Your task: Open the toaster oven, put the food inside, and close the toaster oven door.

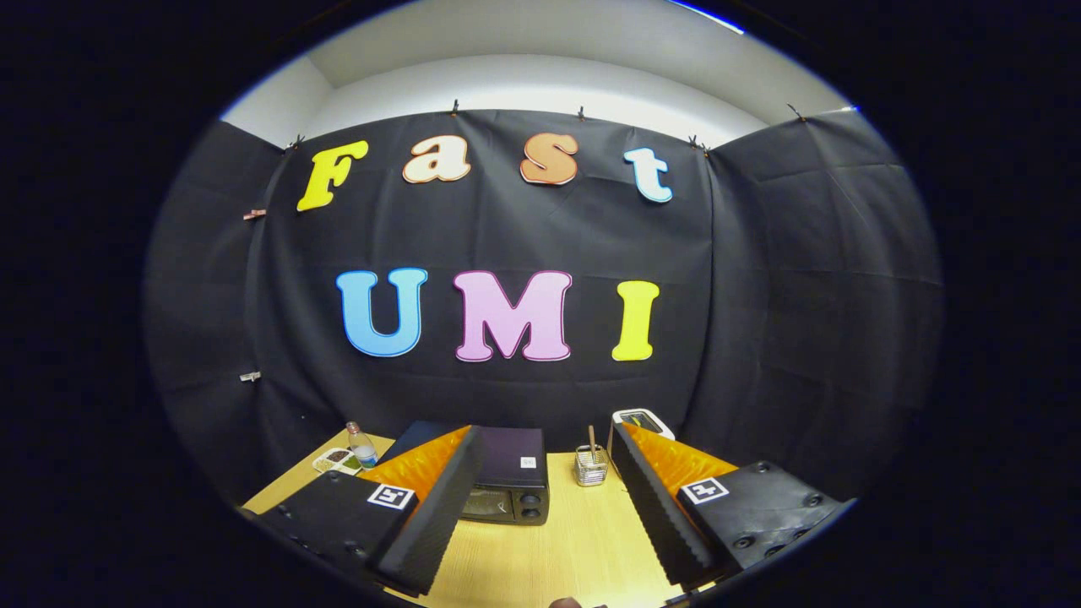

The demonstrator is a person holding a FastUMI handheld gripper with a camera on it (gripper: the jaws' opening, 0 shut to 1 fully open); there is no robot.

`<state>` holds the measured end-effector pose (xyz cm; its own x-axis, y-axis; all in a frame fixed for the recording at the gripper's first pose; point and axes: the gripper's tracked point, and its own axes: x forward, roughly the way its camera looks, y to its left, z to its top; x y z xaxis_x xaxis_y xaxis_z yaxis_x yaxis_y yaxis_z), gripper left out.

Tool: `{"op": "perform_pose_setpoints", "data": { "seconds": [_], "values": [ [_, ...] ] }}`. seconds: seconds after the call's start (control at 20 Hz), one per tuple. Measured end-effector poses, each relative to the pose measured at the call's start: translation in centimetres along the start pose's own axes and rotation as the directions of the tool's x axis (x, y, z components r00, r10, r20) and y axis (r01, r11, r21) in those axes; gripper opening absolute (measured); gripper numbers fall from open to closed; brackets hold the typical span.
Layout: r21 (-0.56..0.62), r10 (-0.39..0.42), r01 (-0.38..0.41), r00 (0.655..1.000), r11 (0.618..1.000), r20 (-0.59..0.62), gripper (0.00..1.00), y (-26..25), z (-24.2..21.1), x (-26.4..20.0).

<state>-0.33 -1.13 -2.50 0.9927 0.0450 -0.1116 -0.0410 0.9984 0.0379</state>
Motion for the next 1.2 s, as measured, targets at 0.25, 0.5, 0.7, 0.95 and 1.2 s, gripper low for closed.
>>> {"op": "perform_pose_setpoints", "data": {
  "seconds": [0.25, 0.5, 0.7, 0.95, 1.2],
  "values": [
    [-0.013, -0.013, 0.013, 1.0, 1.0, 0.022, 0.98, 0.2, 0.0, 0.0],
    [0.027, -0.015, 0.015, 1.0, 1.0, -0.003, 0.99, -0.2, -0.5, 0.4],
    [0.035, -0.024, 0.024, 1.0, 0.999, -0.006, 0.99, -0.6, -0.6, 0.6],
    [0.041, -0.032, 0.032, 1.0, 0.999, -0.002, 0.98, -0.7, -0.4, 0.6],
    [0.03, -0.034, 0.034, 0.999, 0.999, 0.004, 0.98, -0.7, -0.3, 0.6]
  ]
}}
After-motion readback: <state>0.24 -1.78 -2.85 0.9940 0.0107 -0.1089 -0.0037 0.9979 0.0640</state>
